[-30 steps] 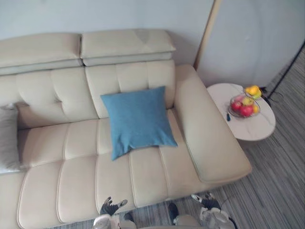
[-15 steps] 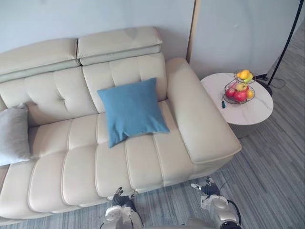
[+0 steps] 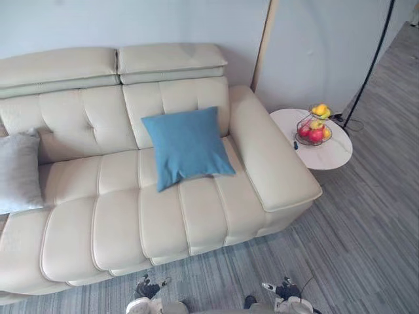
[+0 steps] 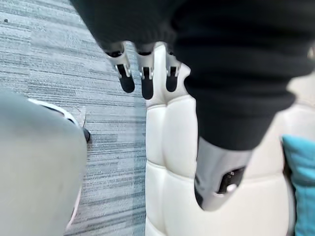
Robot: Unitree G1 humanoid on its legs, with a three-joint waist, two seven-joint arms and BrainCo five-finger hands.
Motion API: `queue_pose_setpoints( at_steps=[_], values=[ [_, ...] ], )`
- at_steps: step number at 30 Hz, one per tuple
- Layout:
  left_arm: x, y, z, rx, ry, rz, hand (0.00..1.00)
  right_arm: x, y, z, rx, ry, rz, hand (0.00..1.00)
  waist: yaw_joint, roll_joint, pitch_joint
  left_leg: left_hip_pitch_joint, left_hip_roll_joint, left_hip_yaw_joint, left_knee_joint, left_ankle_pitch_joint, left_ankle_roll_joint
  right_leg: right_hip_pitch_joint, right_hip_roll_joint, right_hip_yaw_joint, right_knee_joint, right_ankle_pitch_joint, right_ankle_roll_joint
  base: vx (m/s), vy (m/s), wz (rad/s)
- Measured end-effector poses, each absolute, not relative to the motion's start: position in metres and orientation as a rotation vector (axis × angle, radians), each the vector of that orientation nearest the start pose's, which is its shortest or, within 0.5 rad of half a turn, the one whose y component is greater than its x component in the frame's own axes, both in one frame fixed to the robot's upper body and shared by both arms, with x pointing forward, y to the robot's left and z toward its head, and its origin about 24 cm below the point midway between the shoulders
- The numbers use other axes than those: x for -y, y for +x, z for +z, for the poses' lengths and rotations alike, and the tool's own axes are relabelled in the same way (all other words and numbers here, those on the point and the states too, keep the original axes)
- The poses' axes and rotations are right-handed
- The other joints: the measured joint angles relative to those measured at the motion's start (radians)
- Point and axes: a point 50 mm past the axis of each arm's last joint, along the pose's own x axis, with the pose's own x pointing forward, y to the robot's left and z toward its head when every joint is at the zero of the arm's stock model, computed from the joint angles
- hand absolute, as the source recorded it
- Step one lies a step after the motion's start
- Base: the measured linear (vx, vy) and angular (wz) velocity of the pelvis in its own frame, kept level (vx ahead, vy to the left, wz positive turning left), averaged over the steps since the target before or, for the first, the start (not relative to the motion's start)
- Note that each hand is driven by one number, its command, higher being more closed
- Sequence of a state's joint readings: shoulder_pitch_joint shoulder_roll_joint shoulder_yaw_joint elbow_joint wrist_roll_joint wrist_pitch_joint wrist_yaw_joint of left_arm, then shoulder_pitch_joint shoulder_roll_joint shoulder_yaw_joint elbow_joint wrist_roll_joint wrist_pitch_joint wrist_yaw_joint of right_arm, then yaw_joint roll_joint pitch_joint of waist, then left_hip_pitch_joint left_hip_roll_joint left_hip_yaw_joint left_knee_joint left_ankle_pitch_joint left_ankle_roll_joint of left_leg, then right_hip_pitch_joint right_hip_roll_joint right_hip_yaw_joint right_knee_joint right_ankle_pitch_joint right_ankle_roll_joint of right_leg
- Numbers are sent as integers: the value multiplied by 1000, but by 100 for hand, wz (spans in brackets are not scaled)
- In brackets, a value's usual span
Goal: Pick up cushions and gather them together orderly.
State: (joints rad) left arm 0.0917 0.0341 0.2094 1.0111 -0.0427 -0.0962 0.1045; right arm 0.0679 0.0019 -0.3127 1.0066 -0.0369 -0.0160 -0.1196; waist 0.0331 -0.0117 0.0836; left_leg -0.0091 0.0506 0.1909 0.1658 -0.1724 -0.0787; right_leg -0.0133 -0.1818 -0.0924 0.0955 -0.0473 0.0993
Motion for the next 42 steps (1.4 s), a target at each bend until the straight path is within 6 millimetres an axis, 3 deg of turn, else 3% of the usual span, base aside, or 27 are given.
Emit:
queue_pose_setpoints(
  at_steps=[2, 4, 5, 18, 26, 29, 30, 32, 33, 34, 36, 37, 39, 40, 41, 42],
  values=[
    [-197, 98, -157, -1009, -57, 357, 0, 198, 103, -157, -1056, 60, -401, 0, 0, 0, -12, 29, -8, -3, -23, 15, 10, 13, 1, -1, -5, -1, 4, 172, 20, 5],
    [-193, 95, -159, -1028, -64, 350, 0, 203, 101, -158, -1061, 75, -432, 0, 0, 23, -22, 46, -4, -11, -30, 19, 10, 33, 12, -4, -20, -1, 4, 129, -5, 0],
    [-199, 91, -160, -1059, -29, 315, 0, 213, 95, -160, -1099, 72, -454, 0, -24, 13, -22, 98, 11, -58, -112, 61, 3, 62, 40, -4, -46, -2, -3, 49, -13, 0],
    [-199, 92, -160, -1060, -19, 298, 0, 214, 88, -162, -1116, 72, -462, 0, -27, 19, -26, 88, 16, -55, -117, 63, 2, 50, 40, -13, -58, 1, 1, 0, 0, 0],
    [-196, 100, -160, -1048, -25, 282, 0, 215, 90, -160, -1097, 102, -486, 0, -33, 14, 7, 111, 41, 64, -117, 48, -16, 28, 70, 79, -109, 56, 1, -13, -3, -40],
    [-197, 102, -159, -1040, -39, 298, 0, 211, 102, -156, -1051, 104, -467, 0, -26, 12, 15, 116, 80, 247, -105, 24, -35, -80, 120, 175, -79, 94, -19, -70, -31, -161],
    [-199, 102, -159, -1039, -34, 300, 0, 209, 108, -155, -1034, 105, -457, 0, -28, 12, 20, 113, 95, 305, -91, 16, -38, -115, 131, 151, -64, 102, -33, -38, -108, -222],
    [-202, 106, -157, -1029, -27, 300, 0, 207, 119, -152, -1005, 108, -446, 0, -35, 19, 36, 113, 128, 422, -68, 6, -38, -187, 111, -42, 19, 60, -111, -3, -100, -182],
    [-203, 113, -155, -1012, -24, 298, 0, 207, 117, -152, -1008, 112, -452, 0, -42, 17, 37, 121, 148, 490, -57, 6, -38, -238, 63, -269, 129, 17, -152, 28, -91, -154],
    [-204, 115, -154, -1004, -20, 298, 0, 209, 117, -152, -1010, 103, -454, 0, -42, 8, 34, 128, 149, 519, -49, 6, -38, -243, 32, -402, 171, -4, -159, 81, -183, -153],
    [-202, 124, -152, -984, -24, 289, 0, 216, 116, -151, -1007, 83, -463, 0, -52, 21, 42, 149, 159, 551, -48, 9, -41, -248, 30, -487, 200, -23, -173, 130, -224, -103],
    [-195, 130, -151, -972, -37, 274, 0, 221, 118, -150, -1001, 71, -470, 0, -59, 45, 56, 159, 167, 554, -49, 13, -44, -247, 54, -462, 207, -39, -178, 111, -197, -78],
    [-190, 130, -152, -978, -47, 255, 0, 230, 117, -148, -1004, 52, -485, 0, -63, 57, 66, 194, 180, 570, -19, 42, -72, -248, 77, -411, 230, -72, -183, 149, -205, -78],
    [-191, 128, -153, -985, -48, 254, 0, 230, 115, -149, -1009, 54, -486, 0, -65, 56, 66, 184, 209, 567, 60, 42, -73, -243, 87, -389, 239, -91, -184, 202, -259, -87],
    [-192, 126, -153, -988, -54, 261, 0, 229, 113, -151, -1023, 57, -487, 0, -70, 44, 77, 155, 273, 559, 236, 49, -62, -215, 106, -352, 229, -108, -186, 156, -223, -62],
    [-192, 124, -154, -992, -58, 267, 0, 228, 112, -151, -1027, 59, -486, 0, -69, 41, 80, 127, 310, 539, 339, 58, -33, -196, 118, -335, 217, -111, -190, 149, -221, -77]
  ],
)
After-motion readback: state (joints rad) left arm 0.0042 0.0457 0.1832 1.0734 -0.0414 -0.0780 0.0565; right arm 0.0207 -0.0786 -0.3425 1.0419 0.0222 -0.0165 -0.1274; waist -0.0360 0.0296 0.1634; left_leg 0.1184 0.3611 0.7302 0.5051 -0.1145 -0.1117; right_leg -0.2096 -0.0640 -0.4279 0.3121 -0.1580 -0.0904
